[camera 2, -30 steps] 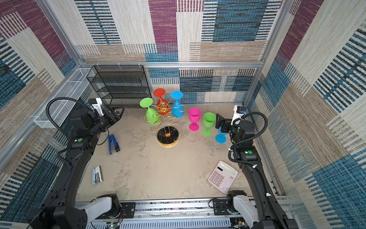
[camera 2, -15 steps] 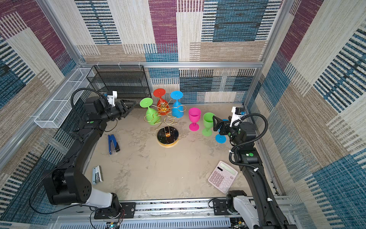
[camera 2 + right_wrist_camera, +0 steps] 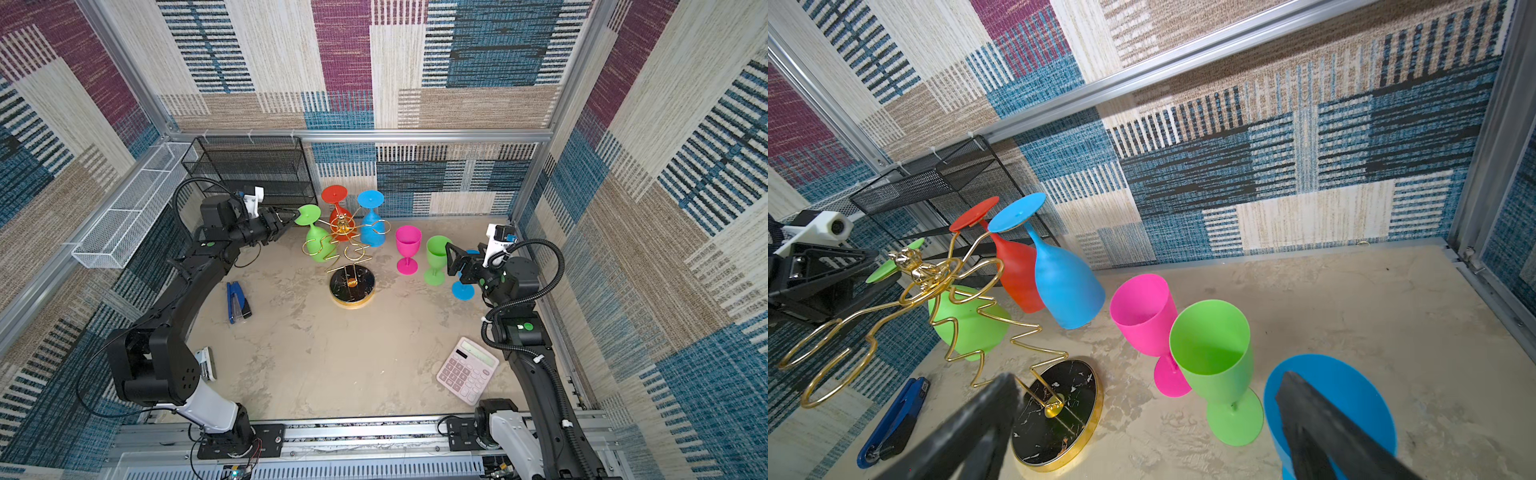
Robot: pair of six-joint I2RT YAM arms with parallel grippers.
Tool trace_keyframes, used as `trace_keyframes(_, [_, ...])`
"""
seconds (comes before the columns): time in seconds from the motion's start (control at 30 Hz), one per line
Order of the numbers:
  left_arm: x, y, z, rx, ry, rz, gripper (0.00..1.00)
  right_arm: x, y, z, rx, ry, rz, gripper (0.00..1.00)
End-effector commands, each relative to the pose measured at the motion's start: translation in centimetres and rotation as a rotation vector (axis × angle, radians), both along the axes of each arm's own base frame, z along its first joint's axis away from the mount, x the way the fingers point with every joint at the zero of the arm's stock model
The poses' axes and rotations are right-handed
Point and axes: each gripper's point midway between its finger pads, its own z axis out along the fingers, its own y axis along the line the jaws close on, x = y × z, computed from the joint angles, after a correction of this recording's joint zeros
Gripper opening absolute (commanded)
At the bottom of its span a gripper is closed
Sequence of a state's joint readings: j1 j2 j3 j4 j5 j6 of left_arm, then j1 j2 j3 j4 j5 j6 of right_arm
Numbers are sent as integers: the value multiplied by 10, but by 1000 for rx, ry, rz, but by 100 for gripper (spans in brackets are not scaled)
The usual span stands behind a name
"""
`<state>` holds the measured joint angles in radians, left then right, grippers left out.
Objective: Take the wine glass off the wine glass rack
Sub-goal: 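Move the left gripper to the green glass foot on the rack and close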
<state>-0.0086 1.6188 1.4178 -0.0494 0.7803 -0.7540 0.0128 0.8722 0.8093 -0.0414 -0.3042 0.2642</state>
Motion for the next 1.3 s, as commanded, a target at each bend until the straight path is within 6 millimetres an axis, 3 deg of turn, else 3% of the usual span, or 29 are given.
trace_keyframes(0.0, [2,0,5,18,-38,-7,39,-1,2,12,15,-35,8,99])
trace_keyframes(0.2, [0,-3,7,14,-40,-19,24,-2,2,14,14,-39,9,99])
trace_keyframes(0.47, [-4,-3,15,6,-51,-21,14,-3,2,15,17,-44,8,99])
trace_keyframes(1.27, [-12,-8,40,-96,-70,-50,0,-5,2,13,22,-42,9,99])
